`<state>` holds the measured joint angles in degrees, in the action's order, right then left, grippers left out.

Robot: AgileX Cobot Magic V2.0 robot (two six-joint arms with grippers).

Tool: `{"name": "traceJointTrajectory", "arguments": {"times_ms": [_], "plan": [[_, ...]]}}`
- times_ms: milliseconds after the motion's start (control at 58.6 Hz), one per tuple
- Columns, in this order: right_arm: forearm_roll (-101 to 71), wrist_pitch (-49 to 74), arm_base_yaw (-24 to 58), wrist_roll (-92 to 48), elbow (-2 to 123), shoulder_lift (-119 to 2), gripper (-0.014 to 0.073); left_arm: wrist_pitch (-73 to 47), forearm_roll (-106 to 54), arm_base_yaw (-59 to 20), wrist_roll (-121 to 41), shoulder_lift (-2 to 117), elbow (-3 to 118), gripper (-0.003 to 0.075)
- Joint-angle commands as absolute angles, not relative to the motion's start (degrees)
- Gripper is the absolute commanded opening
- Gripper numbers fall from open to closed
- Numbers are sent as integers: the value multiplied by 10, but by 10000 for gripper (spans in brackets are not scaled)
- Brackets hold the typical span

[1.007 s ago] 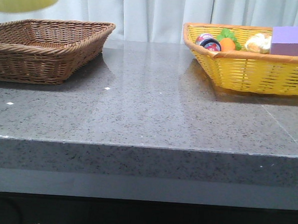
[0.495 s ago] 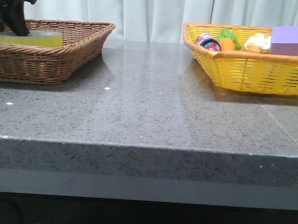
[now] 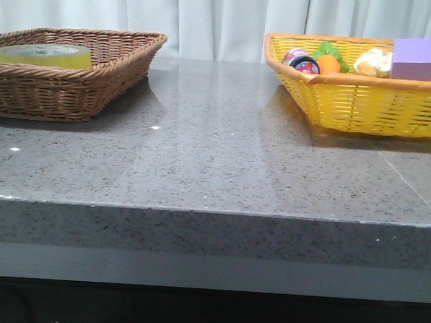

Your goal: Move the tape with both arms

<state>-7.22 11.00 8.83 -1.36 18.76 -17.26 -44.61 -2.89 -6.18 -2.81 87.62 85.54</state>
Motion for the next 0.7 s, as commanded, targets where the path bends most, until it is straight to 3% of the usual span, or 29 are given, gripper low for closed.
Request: {"name": "traceJointTrajectory", "arguments": {"times_ms": [0, 682], "plan": [[-65, 61, 86, -16, 202, -177, -68, -368, -35, -63, -25, 820, 836, -17], [-65, 60, 86, -16, 202, -177, -68, -117, -46, -64, -25, 357, 337, -20]]}}
